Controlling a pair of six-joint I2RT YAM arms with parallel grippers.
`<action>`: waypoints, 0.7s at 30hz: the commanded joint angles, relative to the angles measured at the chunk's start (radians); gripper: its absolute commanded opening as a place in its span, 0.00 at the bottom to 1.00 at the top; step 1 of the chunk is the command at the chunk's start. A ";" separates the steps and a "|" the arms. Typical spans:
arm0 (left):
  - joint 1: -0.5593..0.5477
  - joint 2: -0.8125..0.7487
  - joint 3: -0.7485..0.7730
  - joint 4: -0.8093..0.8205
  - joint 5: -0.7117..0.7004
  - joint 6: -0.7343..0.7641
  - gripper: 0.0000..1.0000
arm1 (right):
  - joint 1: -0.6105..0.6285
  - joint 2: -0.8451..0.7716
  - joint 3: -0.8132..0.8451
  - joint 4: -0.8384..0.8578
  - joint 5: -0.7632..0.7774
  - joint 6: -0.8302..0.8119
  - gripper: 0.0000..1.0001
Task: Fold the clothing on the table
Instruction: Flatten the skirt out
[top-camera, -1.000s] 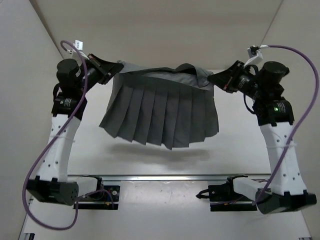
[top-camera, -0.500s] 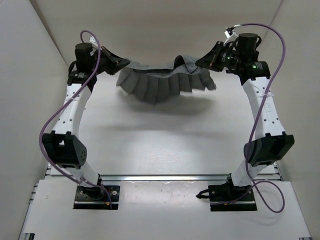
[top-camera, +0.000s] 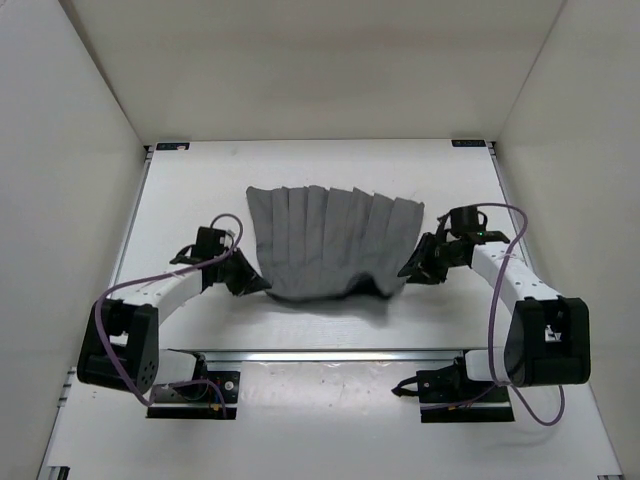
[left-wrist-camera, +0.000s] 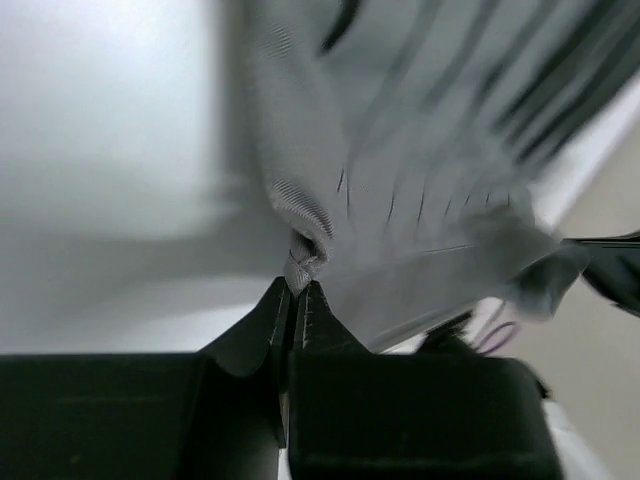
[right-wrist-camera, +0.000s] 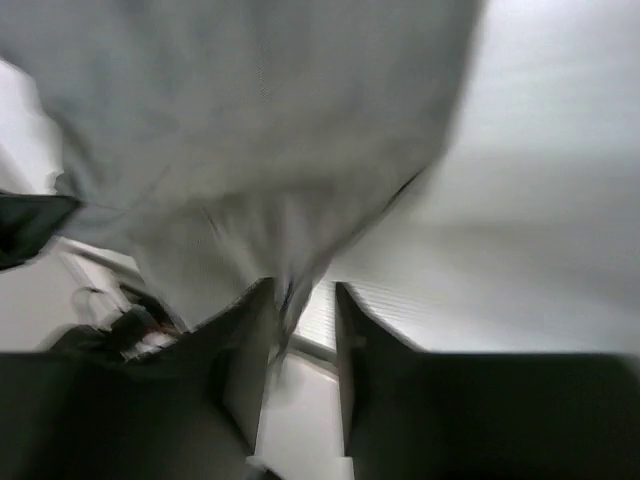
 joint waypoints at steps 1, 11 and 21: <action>-0.029 -0.109 -0.062 -0.063 -0.091 0.098 0.09 | 0.041 -0.029 -0.019 -0.060 0.154 -0.085 0.32; -0.140 -0.210 -0.200 -0.057 -0.160 0.073 0.07 | 0.271 -0.191 -0.194 -0.084 0.291 0.135 0.60; -0.171 -0.371 -0.314 -0.080 -0.194 0.008 0.01 | 0.491 -0.306 -0.384 -0.099 0.357 0.388 0.64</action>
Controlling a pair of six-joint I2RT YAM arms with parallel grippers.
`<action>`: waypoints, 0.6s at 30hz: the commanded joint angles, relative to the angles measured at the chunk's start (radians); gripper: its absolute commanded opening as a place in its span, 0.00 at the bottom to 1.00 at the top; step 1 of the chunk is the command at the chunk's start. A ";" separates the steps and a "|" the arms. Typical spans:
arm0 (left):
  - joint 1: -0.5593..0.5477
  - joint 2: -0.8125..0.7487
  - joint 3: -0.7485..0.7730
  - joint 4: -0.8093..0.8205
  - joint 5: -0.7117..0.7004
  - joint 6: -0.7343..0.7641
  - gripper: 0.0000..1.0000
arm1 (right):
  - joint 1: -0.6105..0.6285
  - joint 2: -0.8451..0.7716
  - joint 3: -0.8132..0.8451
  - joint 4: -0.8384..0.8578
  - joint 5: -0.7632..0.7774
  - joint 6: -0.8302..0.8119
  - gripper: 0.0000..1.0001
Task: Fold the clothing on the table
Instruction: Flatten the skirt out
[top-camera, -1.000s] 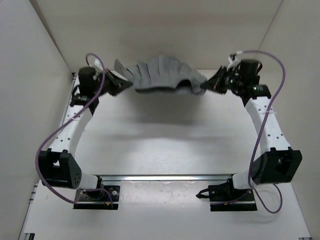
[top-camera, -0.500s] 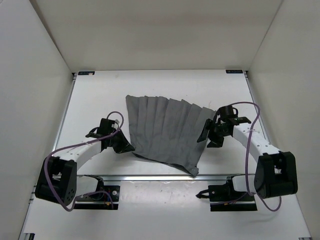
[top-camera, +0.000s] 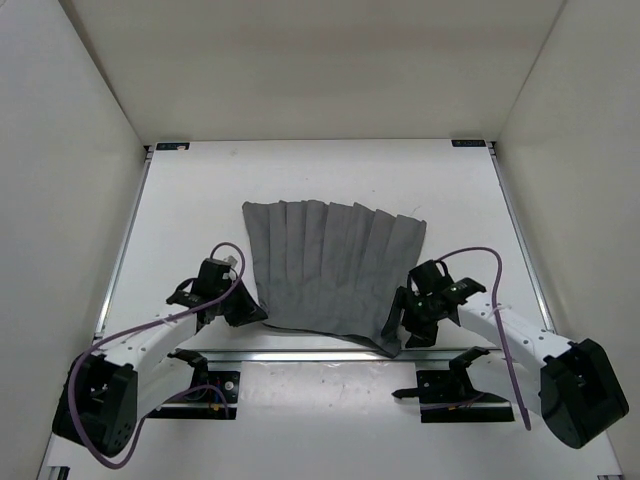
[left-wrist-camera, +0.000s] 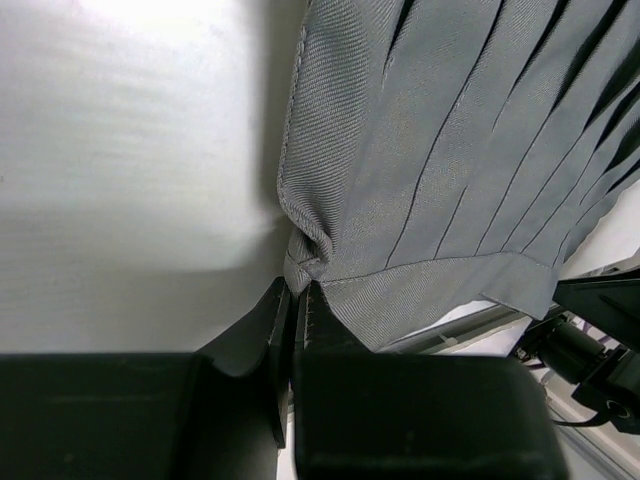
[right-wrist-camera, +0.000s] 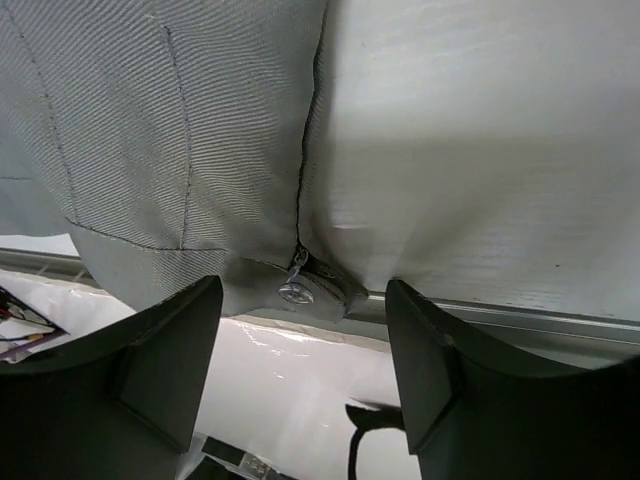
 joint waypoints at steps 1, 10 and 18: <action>-0.026 -0.061 -0.032 -0.012 -0.031 -0.040 0.02 | 0.032 -0.027 -0.032 0.025 0.040 0.091 0.64; -0.083 -0.107 -0.010 -0.050 -0.033 -0.081 0.00 | 0.056 0.080 0.064 0.064 -0.023 0.016 0.00; -0.109 -0.248 0.024 -0.300 -0.042 -0.047 0.00 | -0.016 -0.093 0.108 -0.198 -0.062 -0.073 0.00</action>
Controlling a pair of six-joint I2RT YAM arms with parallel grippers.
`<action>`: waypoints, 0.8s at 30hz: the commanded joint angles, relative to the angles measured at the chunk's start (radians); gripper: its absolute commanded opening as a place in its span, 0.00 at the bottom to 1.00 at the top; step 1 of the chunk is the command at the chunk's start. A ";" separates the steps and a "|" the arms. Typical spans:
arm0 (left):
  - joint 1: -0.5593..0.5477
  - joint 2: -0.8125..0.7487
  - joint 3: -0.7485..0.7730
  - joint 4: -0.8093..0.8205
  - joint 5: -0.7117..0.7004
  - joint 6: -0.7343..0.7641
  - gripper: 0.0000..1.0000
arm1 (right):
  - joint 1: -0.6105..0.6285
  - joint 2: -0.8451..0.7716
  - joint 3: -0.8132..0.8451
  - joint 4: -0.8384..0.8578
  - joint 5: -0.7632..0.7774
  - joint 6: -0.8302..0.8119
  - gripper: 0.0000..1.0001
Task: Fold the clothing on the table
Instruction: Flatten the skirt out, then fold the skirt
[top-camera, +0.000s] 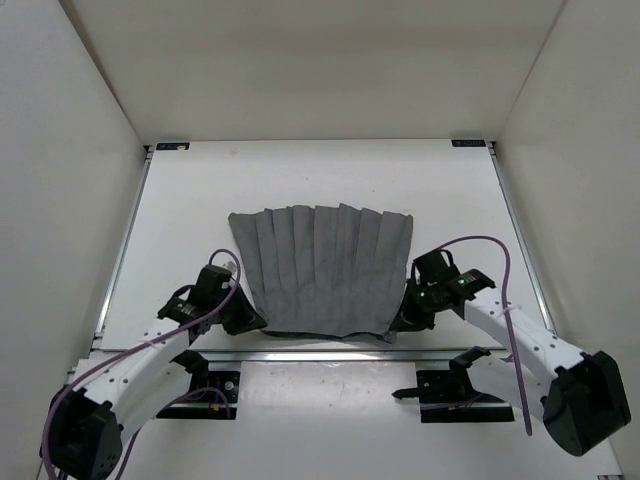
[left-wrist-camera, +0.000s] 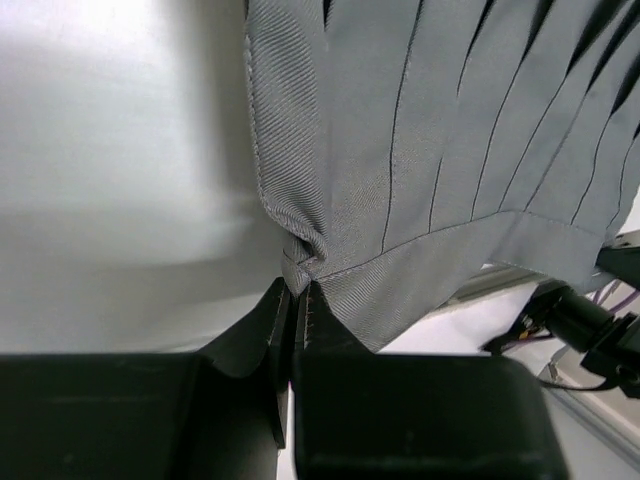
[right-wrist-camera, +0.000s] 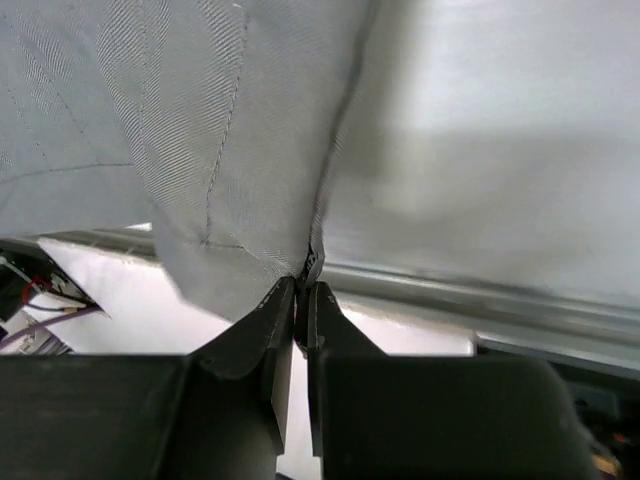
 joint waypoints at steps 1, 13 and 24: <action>-0.021 -0.072 0.020 -0.130 0.000 0.014 0.00 | -0.014 -0.081 0.002 -0.143 -0.041 -0.045 0.00; 0.287 0.619 0.773 -0.035 0.091 0.196 0.20 | -0.369 0.553 0.791 -0.122 -0.155 -0.352 0.02; 0.425 0.850 0.836 0.207 0.319 0.084 0.59 | -0.404 0.642 0.765 0.082 -0.103 -0.283 0.51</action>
